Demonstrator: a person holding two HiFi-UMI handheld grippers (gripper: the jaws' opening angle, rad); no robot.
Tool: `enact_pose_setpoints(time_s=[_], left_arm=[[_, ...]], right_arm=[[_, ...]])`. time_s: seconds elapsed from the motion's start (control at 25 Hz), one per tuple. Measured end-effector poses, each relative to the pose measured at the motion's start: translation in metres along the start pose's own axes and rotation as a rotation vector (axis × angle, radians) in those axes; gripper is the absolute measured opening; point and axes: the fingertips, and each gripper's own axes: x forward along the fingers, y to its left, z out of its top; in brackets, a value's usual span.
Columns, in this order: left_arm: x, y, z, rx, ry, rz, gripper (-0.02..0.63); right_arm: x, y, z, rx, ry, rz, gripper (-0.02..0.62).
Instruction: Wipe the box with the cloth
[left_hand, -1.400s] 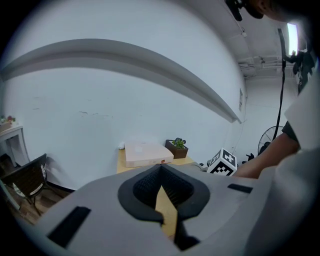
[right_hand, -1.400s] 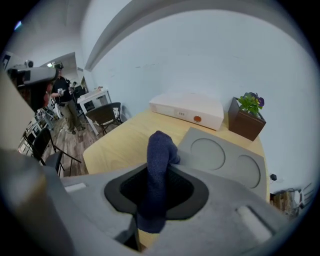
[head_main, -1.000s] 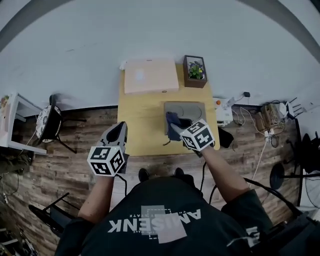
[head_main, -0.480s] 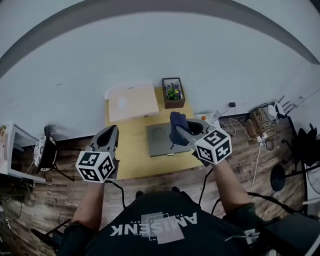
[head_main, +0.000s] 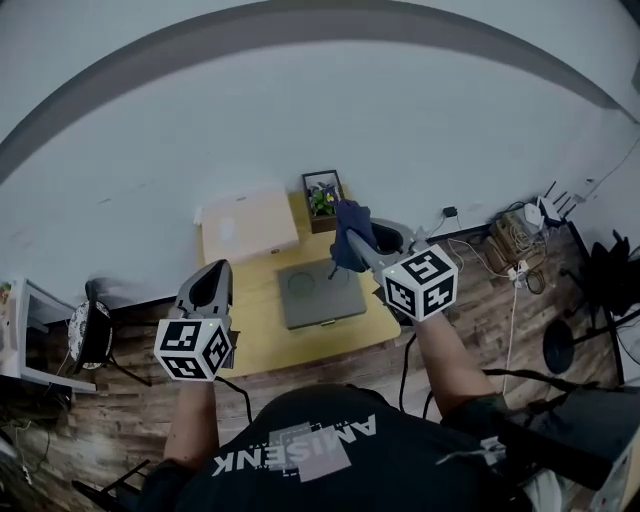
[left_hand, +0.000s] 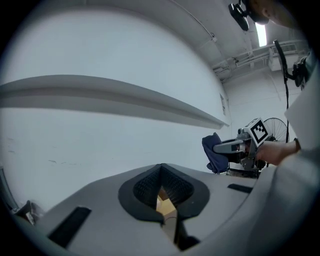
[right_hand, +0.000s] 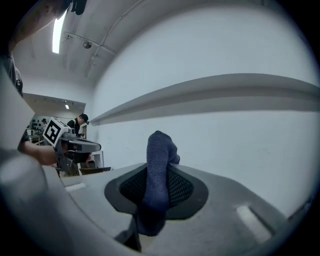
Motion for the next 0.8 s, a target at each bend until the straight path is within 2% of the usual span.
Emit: enact_pose_setpoints(time_s=[0.24,0.44,0.8], left_arm=[[0.006,0.026,0.018,0.037,0.003,0.076,-0.003],[0.011,0.022,0.019,0.032,0.0,0.072,-0.003],[0.011,0.017,0.025,0.042,-0.006,0.06,-0.003]], right_arm=[[0.01,-0.008,-0.004,0.071,-0.009,-0.013,0.086],[0.01,-0.009,0.004,0.065,-0.04,-0.044,0.086],[0.015,-0.01,-0.002,0.074,-0.007,-0.049,0.086]])
